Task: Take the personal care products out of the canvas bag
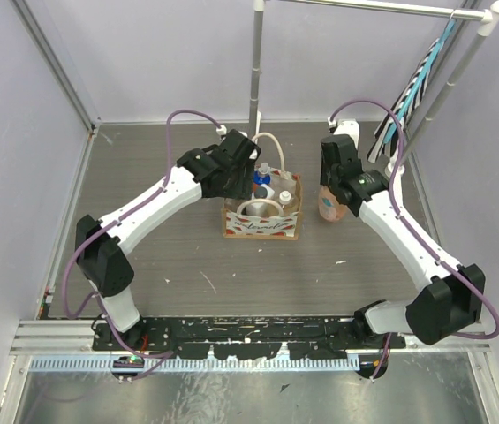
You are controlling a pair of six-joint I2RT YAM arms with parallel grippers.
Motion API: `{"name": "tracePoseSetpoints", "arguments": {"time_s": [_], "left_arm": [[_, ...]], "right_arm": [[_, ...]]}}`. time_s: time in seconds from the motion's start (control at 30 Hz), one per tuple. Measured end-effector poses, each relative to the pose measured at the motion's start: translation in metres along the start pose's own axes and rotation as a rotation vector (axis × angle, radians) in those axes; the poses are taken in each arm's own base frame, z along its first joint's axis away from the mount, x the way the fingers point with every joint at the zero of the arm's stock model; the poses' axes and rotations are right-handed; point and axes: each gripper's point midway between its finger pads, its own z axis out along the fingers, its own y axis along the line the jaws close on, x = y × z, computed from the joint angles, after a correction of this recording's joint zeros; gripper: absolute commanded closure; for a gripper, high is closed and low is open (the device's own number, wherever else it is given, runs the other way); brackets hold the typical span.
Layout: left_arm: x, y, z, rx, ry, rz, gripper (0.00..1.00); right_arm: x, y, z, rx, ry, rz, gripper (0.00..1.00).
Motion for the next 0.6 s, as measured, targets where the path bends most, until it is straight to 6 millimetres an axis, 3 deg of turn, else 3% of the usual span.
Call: {"name": "tracePoseSetpoints", "arguments": {"time_s": [0.4, 0.5, 0.6], "left_arm": [[0.005, -0.002, 0.001, 0.004, 0.011, 0.01, 0.46], [0.004, -0.005, 0.002, 0.016, 0.003, 0.009, 0.56], [0.002, -0.009, 0.002, 0.029, -0.004, 0.011, 0.74]], "right_arm": [[0.007, 0.001, 0.01, -0.003, -0.009, 0.032, 0.99], [0.012, 0.003, 0.013, -0.01, -0.004, 0.038, 0.99], [0.019, 0.004, 0.015, -0.018, 0.01, 0.042, 0.92]]}}
